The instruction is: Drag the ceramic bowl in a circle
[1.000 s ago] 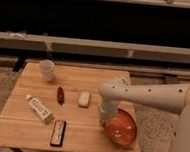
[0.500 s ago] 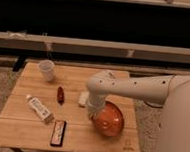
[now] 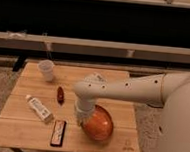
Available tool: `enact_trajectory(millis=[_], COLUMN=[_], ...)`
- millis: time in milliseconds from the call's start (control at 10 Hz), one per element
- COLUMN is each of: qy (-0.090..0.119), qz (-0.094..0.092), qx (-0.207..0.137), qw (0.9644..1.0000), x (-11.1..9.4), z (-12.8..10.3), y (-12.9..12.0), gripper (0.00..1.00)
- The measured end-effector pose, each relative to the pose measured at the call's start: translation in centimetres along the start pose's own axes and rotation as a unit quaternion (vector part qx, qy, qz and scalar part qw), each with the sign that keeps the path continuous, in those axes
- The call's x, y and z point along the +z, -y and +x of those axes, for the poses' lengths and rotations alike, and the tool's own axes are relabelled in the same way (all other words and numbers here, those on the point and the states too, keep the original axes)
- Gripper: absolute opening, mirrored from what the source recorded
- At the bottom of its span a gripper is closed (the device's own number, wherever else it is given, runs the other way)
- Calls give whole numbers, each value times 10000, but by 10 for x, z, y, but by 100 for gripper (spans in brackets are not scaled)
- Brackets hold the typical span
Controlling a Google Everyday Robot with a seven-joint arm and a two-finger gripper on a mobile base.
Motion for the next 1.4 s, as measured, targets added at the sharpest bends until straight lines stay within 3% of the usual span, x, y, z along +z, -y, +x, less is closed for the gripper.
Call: enact_trajectory(millis=[600, 1100, 1400], qy=[-78, -118, -34], qz=[-217, -477, -643], qx=[132, 125, 102], qw=[9996, 9987, 9979], x=[-11, -18, -33], z=[-3, -6, -10], y=[12, 17, 21], gripper=[78, 80, 80])
